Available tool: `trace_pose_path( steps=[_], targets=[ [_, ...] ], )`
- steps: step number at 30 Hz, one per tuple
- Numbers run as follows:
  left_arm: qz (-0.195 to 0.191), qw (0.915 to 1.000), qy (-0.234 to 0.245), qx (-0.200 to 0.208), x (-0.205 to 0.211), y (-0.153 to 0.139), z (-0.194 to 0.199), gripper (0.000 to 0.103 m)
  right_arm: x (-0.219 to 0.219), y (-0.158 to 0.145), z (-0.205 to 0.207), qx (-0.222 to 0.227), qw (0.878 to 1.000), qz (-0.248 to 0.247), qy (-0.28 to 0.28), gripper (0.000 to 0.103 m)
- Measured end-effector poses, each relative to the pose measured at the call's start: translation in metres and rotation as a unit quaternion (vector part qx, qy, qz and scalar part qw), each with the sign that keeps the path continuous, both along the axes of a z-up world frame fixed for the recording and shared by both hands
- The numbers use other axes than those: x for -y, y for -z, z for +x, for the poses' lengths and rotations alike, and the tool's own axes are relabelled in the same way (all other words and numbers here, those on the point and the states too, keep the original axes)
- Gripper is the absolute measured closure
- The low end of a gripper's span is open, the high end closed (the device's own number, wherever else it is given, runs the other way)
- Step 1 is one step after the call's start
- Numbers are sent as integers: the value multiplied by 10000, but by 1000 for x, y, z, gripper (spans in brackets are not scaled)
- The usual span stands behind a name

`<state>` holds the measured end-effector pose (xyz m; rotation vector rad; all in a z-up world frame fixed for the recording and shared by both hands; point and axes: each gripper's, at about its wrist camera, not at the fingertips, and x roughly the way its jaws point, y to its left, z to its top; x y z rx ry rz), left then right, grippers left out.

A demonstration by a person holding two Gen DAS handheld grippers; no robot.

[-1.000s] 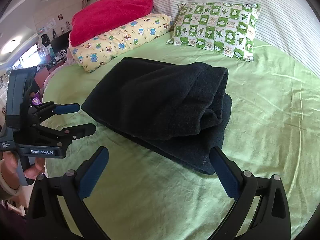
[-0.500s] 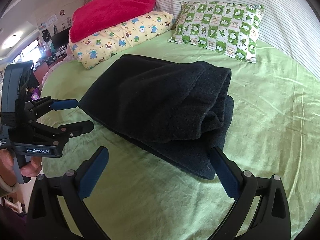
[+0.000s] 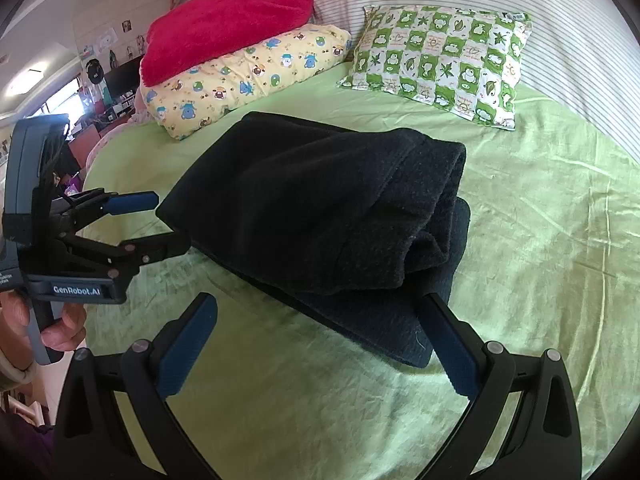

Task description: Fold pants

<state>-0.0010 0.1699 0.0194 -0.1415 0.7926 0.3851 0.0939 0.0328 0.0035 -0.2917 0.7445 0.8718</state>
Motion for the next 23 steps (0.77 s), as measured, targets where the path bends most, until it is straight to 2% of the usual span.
trace_pose_path(
  steps=[5, 23],
  targets=[
    [120, 9999, -19, 22, 1, -5, 4, 17, 1, -4, 4, -6, 10000, 32, 22, 2],
    [161, 9998, -67, -81, -2, -8, 10, 16, 5, -9, 6, -40, 9997, 233, 107, 2]
  ],
)
